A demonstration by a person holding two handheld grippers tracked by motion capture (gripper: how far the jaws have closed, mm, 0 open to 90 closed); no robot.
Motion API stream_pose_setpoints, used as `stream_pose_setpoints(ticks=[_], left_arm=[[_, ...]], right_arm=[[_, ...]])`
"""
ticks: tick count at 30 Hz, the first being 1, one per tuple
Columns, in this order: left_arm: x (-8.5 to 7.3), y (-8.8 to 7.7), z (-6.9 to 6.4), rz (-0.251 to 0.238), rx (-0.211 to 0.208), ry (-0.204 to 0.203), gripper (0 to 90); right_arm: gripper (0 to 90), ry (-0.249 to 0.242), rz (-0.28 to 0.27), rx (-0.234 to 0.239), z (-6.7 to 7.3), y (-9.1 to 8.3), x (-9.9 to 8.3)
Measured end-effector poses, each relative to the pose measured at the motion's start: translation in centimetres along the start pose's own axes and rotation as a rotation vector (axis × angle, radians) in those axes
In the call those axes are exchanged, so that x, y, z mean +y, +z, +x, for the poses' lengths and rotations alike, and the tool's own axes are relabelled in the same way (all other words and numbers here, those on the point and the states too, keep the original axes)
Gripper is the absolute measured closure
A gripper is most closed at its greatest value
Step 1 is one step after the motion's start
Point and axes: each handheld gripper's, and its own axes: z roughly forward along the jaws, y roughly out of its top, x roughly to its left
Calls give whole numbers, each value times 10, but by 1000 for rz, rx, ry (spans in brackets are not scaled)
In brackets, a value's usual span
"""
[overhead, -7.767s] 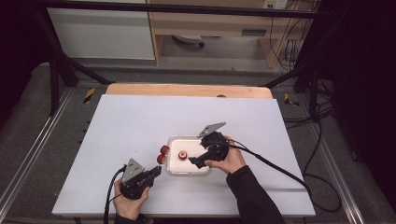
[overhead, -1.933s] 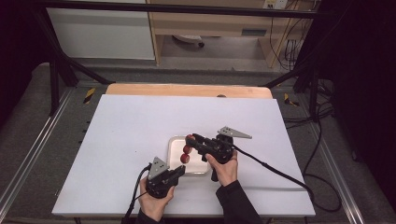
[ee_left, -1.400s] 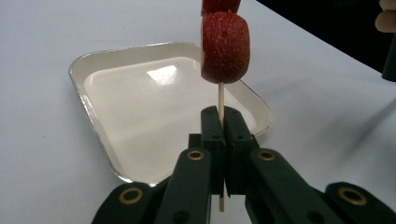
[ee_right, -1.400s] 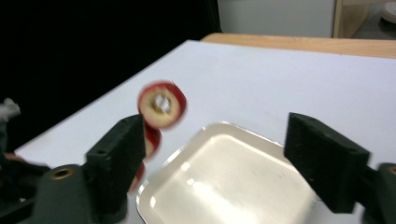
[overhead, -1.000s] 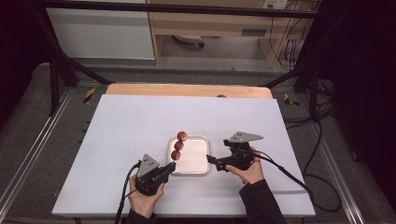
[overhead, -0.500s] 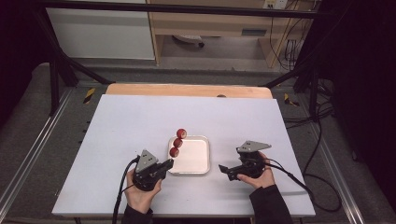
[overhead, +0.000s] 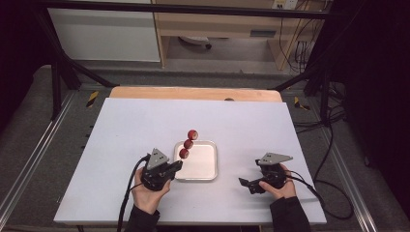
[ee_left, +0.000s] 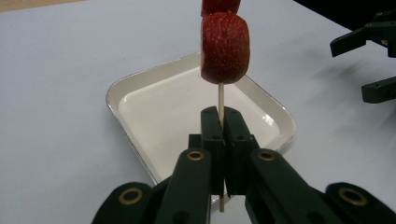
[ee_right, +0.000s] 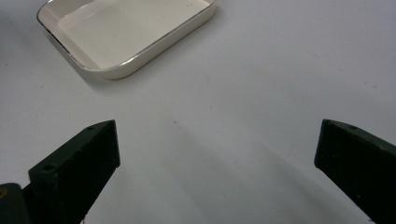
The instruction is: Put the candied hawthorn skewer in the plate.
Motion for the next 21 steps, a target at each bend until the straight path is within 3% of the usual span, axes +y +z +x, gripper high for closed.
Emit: stream_pose_setpoints(ticks=[9, 21], left_arm=[[9, 25, -1, 95, 13, 24, 886], [-2, 53, 0, 240, 55, -5, 886]], right_arm=[[7, 6, 20, -11, -3, -2, -7], [7, 18, 12, -5, -4, -3, -9]])
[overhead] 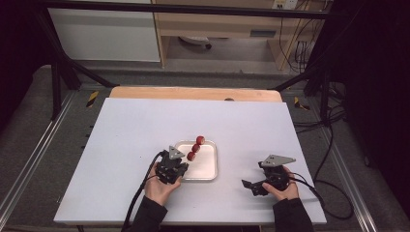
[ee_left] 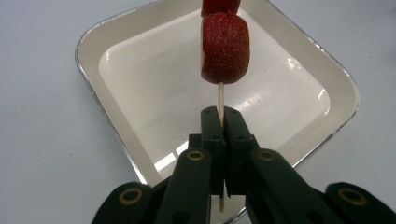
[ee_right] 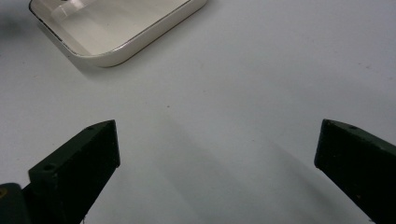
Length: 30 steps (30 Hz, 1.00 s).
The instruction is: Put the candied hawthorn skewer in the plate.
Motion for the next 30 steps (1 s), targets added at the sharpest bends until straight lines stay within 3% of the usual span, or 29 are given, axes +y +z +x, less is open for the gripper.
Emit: stream_pose_setpoints(ticks=[10, 21, 27, 30], left_arm=[[-2, 9, -1, 63, 10, -13, 886], [-1, 7, 1, 66, 12, 13, 859], [8, -9, 7, 18, -15, 68, 716], [12, -19, 14, -25, -78, 72, 598]], right_arm=[[7, 2, 6, 3, 0, 1, 0], [8, -2, 12, 4, 1, 2, -1], [8, 3, 9, 4, 1, 1, 0], [7, 4, 1, 1, 1, 1, 0]])
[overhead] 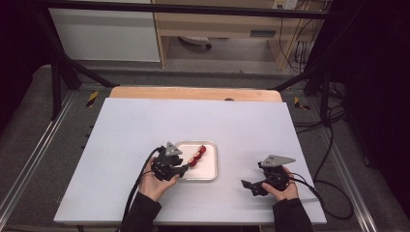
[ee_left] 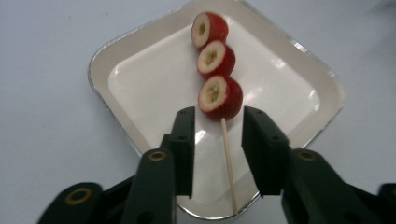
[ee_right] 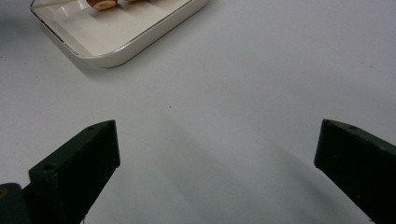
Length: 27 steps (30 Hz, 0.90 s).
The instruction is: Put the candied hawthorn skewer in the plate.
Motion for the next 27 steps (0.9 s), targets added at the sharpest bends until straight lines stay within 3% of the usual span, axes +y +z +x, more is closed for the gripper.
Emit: stream_pose_setpoints(ticks=[2, 6, 9, 12, 17, 24, 27], left_arm=[[1, -6, 5, -12, -6, 28, 491], [-3, -19, 17, -22, -69, 34, 381], [-9, -30, 27, -44, -81, 44, 310], [-19, -40, 34, -55, -70, 64, 222], [-46, -50, 46, -81, -33, 72, 148], [-82, -61, 62, -120, 7, 49, 116], [-91, -65, 68, -115, 18, 53, 112]], right_arm=[[7, 1, -3, 1, 0, -1, 0], [7, 4, -11, 1, 0, -2, 1], [7, 9, -14, 3, 0, -3, 1], [7, 9, -17, 1, 0, -3, 1], [7, 9, -21, 4, 0, -4, 1], [7, 6, -19, 7, 0, -4, 1], [7, 7, -15, 10, 1, -4, 0]])
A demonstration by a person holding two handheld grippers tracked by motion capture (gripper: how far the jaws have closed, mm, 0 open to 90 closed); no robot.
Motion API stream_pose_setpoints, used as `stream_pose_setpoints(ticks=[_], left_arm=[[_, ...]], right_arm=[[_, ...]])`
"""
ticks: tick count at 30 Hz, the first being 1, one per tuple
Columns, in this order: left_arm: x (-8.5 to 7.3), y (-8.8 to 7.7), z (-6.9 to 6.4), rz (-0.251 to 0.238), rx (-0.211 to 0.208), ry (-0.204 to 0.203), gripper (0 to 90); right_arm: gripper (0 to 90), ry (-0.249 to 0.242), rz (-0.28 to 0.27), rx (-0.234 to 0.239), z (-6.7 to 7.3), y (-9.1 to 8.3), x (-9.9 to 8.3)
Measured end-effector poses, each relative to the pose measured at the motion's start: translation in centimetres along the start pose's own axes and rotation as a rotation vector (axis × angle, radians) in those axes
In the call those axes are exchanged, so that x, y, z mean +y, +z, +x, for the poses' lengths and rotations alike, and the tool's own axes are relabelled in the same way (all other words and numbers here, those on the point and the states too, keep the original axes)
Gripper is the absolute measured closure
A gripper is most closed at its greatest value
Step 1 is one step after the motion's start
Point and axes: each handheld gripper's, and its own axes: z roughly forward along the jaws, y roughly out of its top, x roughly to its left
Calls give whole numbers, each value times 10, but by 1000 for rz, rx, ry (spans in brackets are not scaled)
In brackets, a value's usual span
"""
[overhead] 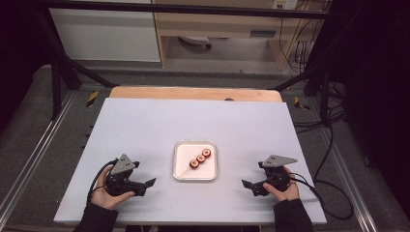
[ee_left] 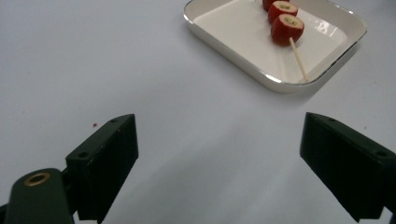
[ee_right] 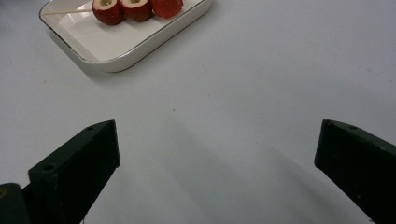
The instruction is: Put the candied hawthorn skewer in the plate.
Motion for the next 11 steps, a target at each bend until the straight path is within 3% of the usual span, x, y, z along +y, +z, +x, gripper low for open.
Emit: stream_pose_setpoints(ticks=[6, 11], left_arm=[[-10, -3, 6, -9, -5, -29, 108], [-10, -4, 5, -11, -5, -21, 108]], right_arm=[[7, -3, -8, 4, 0, -2, 0], [7, 3, 2, 6, 0, -1, 0]])
